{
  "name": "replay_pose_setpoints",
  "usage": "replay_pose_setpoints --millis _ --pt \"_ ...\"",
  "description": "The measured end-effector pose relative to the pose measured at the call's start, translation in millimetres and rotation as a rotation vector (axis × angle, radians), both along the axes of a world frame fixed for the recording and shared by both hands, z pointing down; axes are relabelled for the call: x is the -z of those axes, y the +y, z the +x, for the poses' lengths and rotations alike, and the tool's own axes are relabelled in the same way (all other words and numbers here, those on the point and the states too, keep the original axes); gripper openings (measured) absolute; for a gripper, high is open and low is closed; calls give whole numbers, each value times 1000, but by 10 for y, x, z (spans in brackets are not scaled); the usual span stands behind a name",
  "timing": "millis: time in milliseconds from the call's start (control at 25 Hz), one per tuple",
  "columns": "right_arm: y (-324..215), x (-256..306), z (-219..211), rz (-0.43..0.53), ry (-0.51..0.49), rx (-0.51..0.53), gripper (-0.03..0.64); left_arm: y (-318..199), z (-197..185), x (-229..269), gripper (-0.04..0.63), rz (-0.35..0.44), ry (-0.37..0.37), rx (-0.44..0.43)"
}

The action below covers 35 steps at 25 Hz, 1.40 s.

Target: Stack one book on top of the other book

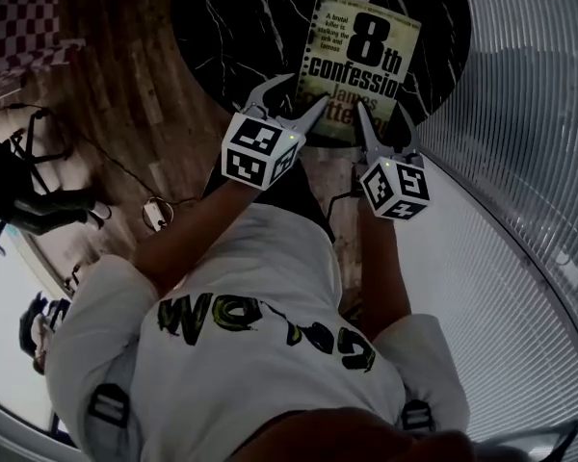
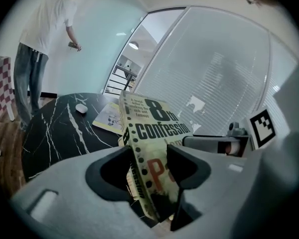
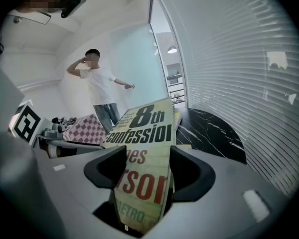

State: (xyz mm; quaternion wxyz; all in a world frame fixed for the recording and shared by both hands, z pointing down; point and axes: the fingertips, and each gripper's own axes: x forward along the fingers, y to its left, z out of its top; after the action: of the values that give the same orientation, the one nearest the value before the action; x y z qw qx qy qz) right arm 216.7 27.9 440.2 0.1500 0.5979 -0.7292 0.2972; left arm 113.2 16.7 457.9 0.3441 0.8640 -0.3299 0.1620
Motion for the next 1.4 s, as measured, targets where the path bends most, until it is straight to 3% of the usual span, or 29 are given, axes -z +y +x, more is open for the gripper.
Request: replay_pose_setpoints --millis 680,1400 --pt "-130 -787 372 -134 -31 -10 279 -54 362 -767 239 -121 -29 -27" --pt "-162 -1174 500 -180 -107 -26 279 -107 479 -1030 239 -108 -84 -5"
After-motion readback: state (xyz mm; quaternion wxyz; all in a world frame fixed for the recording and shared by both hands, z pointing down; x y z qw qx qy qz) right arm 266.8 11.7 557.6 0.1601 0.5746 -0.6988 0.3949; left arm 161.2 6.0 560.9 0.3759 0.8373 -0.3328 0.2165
